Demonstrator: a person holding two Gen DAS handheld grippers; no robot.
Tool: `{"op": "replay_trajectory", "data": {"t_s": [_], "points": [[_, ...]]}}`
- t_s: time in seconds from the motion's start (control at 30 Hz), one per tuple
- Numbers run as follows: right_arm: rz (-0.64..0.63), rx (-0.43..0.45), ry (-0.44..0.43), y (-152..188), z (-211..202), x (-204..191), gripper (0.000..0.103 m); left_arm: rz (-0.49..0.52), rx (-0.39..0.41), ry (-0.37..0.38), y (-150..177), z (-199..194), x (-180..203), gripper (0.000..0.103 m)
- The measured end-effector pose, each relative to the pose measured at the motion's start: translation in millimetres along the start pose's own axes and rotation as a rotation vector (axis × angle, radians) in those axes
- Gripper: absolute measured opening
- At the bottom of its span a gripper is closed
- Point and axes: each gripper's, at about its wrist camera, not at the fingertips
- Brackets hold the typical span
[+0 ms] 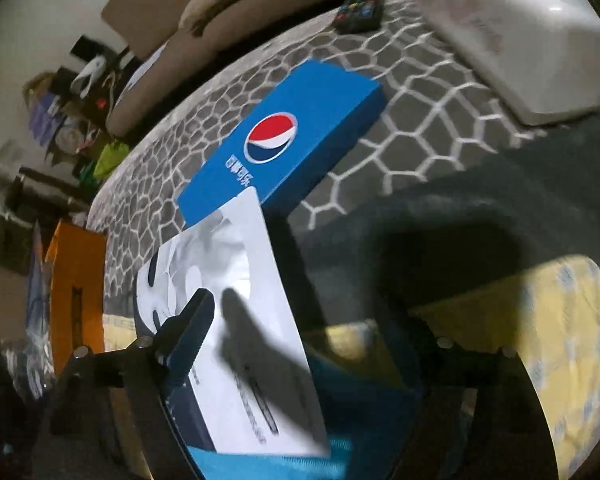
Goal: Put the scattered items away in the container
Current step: 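Grasp the packet edge with the left tool while the right tool holds it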
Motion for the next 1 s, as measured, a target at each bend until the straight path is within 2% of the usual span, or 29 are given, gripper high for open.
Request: {"op": "replay_trajectory", "data": {"t_s": [0.03,0.07,0.1,0.17,0.2,0.23,0.27,0.3,0.33,0.37,0.4,0.43,0.47,0.53,0.57,0.73,0.83,0.9,1.0], "points": [[-0.012,0.001,-0.014,-1,1,0,0.084,-0.024,-0.001,0.002,-5,10,-4,0.092],[-0.023,-0.003,-0.03,-2,2,-2,0.084,-0.085,-0.013,0.036,-13,26,-14,0.089],[-0.04,-0.008,-0.051,-2,3,-3,0.085,-0.128,0.024,0.082,-19,29,-20,0.095],[-0.083,-0.025,-0.057,2,6,-11,0.085,-0.133,0.08,0.135,-27,27,-17,0.093],[-0.104,-0.028,-0.049,3,7,-16,0.085,-0.135,0.056,0.158,-34,33,-15,0.089],[-0.135,-0.031,-0.054,5,8,-24,0.078,-0.142,0.038,0.157,-38,39,-14,0.079],[-0.155,-0.033,-0.071,7,7,-32,0.057,-0.152,0.044,0.129,-40,41,-12,0.071],[-0.176,-0.025,-0.045,9,6,-40,0.051,-0.156,0.055,0.12,-41,40,-9,0.051],[-0.205,-0.007,-0.003,12,3,-49,0.045,-0.167,0.044,0.1,-41,41,-9,0.04],[-0.245,0.008,0.018,17,-3,-60,0.024,-0.201,0.043,0.093,-38,38,-15,0.022],[-0.257,0.019,0.003,22,-11,-68,0.014,-0.225,0.041,0.125,-36,36,-19,0.018],[-0.253,0.035,-0.031,27,-22,-75,0.01,-0.249,0.04,0.159,-31,31,-23,0.013],[-0.259,0.05,-0.06,35,-35,-85,0.008,-0.269,0.043,0.191,-24,15,-29,0.012],[-0.317,0.083,-0.057,56,-62,-112,0.007,-0.256,0.086,0.19,-12,-20,-29,0.012],[-0.345,0.094,-0.052,68,-74,-127,0.007,-0.245,0.099,0.181,-11,-33,-24,0.012],[-0.373,0.135,-0.076,134,-124,-186,0.007,-0.157,0.2,0.086,41,-137,-9,0.011],[-0.353,0.15,-0.115,165,-141,-209,0.007,-0.105,0.259,0.032,74,-191,-11,0.009],[-0.352,0.157,-0.142,182,-148,-228,0.007,-0.087,0.285,0.017,81,-212,-18,0.007],[-0.364,0.164,-0.135,196,-148,-255,0.007,-0.081,0.34,0.019,95,-239,-35,0.007]]}}
Point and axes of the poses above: each gripper's, at about its wrist camera, not at the fingertips, and z roughly the way its jaws point, x to its right, y to its underside, and after that the axes turned 3 degrees about -z, right-handed
